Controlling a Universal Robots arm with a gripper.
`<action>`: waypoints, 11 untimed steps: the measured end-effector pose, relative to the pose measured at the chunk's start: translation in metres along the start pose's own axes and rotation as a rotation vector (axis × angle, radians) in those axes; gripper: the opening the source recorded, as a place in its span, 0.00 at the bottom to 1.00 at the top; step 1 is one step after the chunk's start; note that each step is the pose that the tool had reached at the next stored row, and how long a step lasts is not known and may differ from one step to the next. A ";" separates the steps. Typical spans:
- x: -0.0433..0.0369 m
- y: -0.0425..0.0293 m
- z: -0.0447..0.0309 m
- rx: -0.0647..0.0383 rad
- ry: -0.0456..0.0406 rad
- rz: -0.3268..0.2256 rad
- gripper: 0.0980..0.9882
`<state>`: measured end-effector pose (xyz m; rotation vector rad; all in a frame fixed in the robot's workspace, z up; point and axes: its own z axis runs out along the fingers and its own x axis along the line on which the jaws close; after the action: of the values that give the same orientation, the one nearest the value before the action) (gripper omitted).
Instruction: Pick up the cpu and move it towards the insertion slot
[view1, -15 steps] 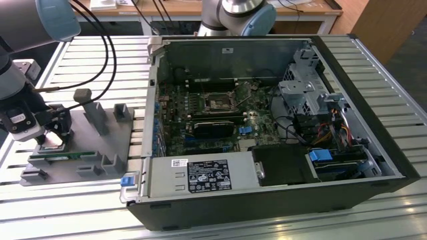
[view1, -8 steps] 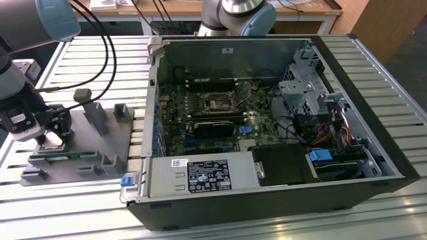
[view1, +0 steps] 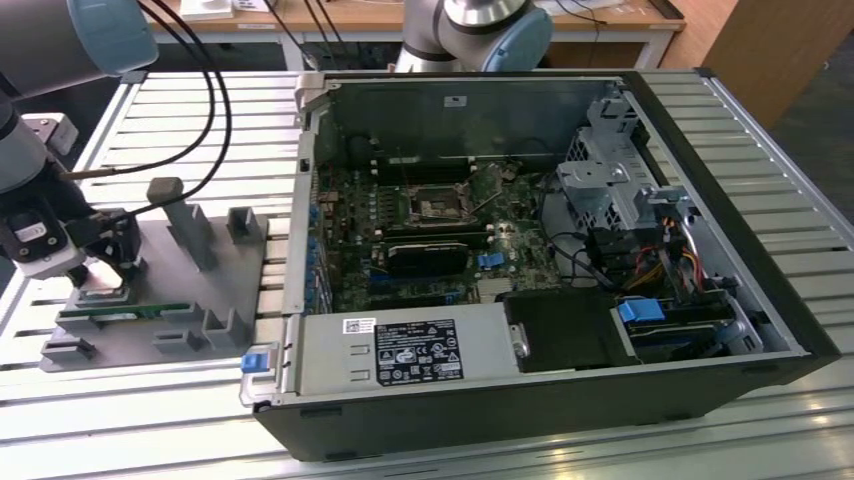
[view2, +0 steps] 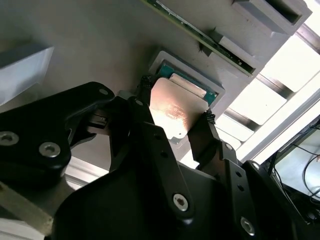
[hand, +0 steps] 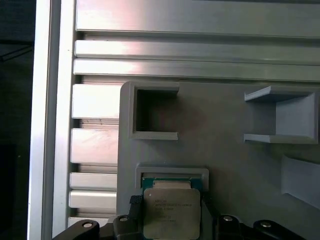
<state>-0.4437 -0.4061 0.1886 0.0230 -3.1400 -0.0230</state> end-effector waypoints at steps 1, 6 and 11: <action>0.0000 0.0000 -0.0008 0.000 0.0000 0.000 0.50; 0.0000 0.0001 -0.0055 0.000 -0.0001 0.000 0.50; 0.0000 0.0001 -0.0059 0.000 -0.0001 0.000 0.50</action>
<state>-0.4437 -0.4061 0.1945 0.0231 -3.1401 -0.0231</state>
